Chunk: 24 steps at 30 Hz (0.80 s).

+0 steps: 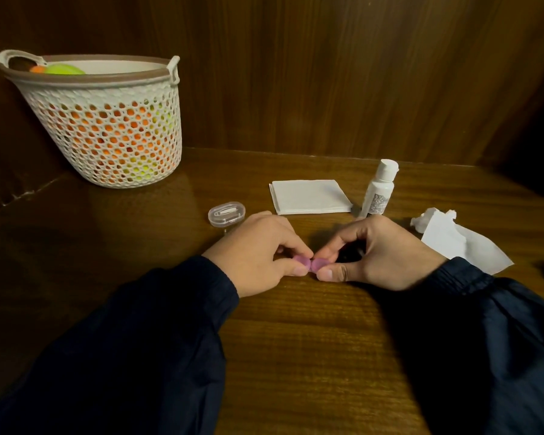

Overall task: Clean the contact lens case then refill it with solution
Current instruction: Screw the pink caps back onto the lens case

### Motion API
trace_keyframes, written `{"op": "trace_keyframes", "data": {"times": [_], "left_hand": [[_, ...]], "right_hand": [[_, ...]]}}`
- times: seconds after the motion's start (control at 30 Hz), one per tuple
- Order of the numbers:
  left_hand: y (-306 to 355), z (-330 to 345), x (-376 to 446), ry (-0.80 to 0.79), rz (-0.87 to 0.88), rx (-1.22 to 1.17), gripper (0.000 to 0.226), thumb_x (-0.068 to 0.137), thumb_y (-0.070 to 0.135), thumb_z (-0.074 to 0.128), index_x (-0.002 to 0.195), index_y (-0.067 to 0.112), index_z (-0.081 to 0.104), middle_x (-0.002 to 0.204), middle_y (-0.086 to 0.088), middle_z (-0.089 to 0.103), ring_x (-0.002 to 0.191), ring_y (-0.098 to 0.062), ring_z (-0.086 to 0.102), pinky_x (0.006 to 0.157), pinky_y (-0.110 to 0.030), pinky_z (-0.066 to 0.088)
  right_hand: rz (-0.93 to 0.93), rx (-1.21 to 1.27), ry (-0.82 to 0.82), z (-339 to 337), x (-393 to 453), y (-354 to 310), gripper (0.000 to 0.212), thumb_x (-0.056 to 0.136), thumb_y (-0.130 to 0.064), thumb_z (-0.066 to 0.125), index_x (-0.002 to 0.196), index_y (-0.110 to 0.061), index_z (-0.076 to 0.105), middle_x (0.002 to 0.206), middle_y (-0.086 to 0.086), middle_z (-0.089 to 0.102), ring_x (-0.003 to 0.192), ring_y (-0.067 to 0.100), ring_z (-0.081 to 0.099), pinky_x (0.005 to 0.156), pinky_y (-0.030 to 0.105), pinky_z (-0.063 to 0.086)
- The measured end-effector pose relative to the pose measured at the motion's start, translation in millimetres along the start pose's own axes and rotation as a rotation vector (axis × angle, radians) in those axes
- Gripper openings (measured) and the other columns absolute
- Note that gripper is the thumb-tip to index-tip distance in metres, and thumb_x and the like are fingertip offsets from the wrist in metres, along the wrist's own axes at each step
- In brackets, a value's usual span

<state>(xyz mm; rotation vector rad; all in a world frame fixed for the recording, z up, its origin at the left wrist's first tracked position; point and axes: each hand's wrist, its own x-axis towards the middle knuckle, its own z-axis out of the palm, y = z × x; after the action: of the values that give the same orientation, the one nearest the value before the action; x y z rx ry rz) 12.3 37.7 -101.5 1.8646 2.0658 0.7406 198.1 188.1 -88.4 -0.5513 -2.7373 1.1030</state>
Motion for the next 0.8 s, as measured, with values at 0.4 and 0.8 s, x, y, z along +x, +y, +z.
{"op": "trace_keyframes", "data": {"times": [0.4,0.8], "left_hand": [[1.7,-0.1,-2.7,0.111,-0.050,0.104,0.047,0.067,0.082,0.073,0.094,0.044,0.073,0.091,0.027,0.065,0.089,0.009,0.049,0.073,-0.025,0.041],[0.5,-4.1,-5.7,0.037,-0.056,0.020,0.030,0.081,0.064,0.077,0.105,0.047,0.074,0.102,0.026,0.068,0.095,0.003,0.057,0.085,-0.037,0.057]], "right_hand": [[-0.043,-0.004,-0.001,-0.8,0.0,1.9,0.029,0.071,-0.052,0.085,0.096,-0.037,0.084,0.092,-0.021,0.080,0.093,-0.001,0.073,0.091,0.027,0.055],[-0.042,-0.011,0.013,0.4,2.2,5.6,0.024,0.073,-0.048,0.088,0.095,-0.040,0.083,0.092,-0.024,0.079,0.093,-0.004,0.072,0.092,0.028,0.055]]}}
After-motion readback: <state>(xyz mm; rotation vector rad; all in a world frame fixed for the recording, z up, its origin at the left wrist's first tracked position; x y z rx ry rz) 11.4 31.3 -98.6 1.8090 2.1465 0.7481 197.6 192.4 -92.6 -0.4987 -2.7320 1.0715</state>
